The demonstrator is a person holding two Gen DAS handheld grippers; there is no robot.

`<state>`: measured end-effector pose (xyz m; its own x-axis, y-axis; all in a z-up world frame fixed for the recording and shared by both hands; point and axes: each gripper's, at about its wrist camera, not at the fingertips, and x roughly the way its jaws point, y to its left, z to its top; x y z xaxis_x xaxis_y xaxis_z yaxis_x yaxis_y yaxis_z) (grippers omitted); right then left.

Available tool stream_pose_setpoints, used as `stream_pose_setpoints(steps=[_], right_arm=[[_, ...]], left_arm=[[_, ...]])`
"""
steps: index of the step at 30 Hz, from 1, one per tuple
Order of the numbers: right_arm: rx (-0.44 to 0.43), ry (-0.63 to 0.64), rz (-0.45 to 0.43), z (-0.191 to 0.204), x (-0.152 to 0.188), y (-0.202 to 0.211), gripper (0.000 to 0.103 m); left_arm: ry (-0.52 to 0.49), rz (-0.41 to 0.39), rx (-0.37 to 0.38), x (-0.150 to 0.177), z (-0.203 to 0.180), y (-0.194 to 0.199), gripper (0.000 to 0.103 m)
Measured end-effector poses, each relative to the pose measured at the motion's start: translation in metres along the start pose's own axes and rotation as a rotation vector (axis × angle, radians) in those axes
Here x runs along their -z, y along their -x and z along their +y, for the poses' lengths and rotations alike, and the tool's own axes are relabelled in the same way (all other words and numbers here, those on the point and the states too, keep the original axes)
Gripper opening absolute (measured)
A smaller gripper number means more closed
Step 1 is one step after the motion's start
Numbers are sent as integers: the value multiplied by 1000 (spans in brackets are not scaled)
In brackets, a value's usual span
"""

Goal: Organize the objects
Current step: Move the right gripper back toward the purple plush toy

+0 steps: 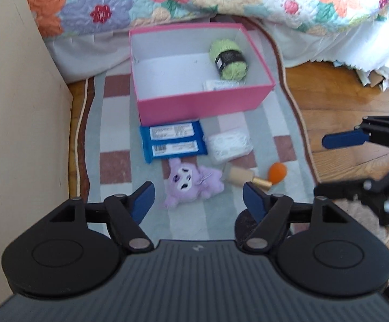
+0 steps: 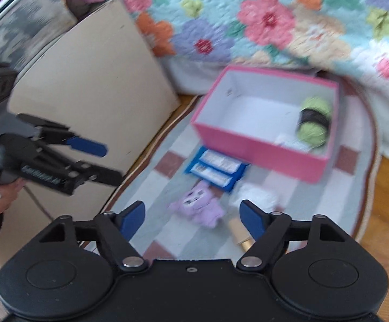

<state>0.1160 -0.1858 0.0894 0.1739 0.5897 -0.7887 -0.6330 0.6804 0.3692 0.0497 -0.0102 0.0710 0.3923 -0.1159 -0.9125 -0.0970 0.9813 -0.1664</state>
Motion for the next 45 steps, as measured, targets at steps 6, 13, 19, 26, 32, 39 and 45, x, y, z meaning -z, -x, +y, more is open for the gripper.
stream_pose_setpoints(steps=[6,13,19,26,32,39,45], right_arm=[[-75,-88,-21,-4,37,-62,86],[-27,-255,-5,-24,60,-141,86],[-79,-390,25,-39,66,-177,86],[-24,-376,27,-38,61,-201,83],[0,-378,22,-49,67,-208,53],[65,-325,10,-46,79,-212,38],[55,-342,12,-48,82,-214,38]], left_arm=[[-78,-64,-75,14,4,-39,79],[-113,-48,-48,8,16,-93,82],[-13,-3,63,1,34,-147,82],[86,102,120,-1,52,-197,80],[153,111,153,22,57,-218,78],[197,61,179,37,48,-218,50],[236,49,142,41,41,-208,49]])
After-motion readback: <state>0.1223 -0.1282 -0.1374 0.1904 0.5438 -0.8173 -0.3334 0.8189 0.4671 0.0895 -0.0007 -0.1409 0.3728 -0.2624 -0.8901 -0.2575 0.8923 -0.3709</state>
